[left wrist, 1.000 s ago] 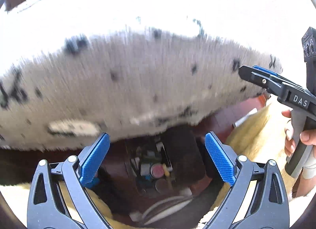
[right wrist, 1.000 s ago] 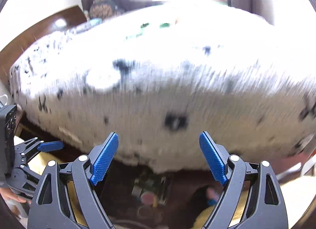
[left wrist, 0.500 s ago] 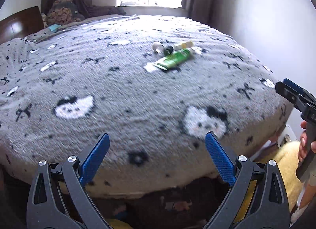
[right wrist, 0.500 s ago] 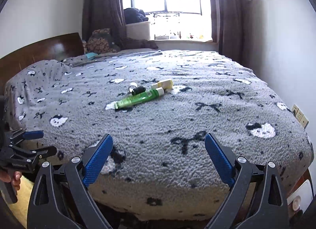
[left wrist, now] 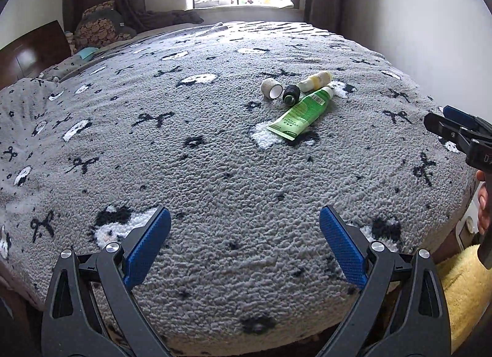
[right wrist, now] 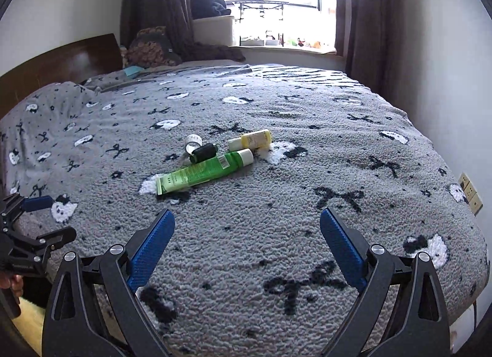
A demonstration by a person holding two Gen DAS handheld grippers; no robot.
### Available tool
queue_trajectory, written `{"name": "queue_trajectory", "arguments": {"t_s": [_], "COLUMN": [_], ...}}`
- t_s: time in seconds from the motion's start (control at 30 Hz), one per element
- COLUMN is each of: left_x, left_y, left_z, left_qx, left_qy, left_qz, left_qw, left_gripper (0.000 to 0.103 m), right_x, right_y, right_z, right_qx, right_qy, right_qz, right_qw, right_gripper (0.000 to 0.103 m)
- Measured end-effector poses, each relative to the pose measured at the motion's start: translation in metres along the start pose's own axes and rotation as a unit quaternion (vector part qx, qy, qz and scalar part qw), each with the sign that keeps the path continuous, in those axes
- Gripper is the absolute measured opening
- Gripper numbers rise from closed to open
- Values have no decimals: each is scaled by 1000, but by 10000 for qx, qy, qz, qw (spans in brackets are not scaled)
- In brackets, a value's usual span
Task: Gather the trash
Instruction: 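Move both tools back over the bed toward the green tube and spool, then grasp the green tube with the right tool while the left grasps the black thread spool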
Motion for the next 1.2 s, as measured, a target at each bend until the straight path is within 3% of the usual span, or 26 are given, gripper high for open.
{"name": "queue_trajectory", "arguments": {"t_s": [0.33,0.53,0.67,0.83,1.0,1.2], "left_x": [-3,1,1,-1,2,1], "left_y": [18,27,33,43,51,57], "left_z": [55,73,79,85,93,104], "left_qx": [220,207,148,78,56,93], "left_qy": [-129,-158,-231,-262,-257,-218], "left_qz": [-112,-175,-171,-66,-57,-1], "left_qw": [9996,9995,9995,9996,9996,9997], "left_gripper": [92,92,92,92,92,92], "right_x": [22,29,24,17,17,12], "right_y": [10,19,21,17,23,27], "right_z": [92,144,172,203,217,220], "right_qx": [574,937,1149,1428,1394,1337], "right_qy": [-110,49,66,236,138,138], "right_qz": [32,544,1008,1669,1759,1617], "right_qw": [9983,9941,9882,9753,9744,9776], "right_gripper": [96,94,78,78,71,43]}}
Point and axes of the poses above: each gripper's, at about its wrist camera, not at the fingertips, and z roughly the way its jaws point, x to its left, y to its top, the point moved 5 cm from there along z, roughly the way its jaws point, and after that the axes turned 5 degrees about -x, right-handed, at the moved point
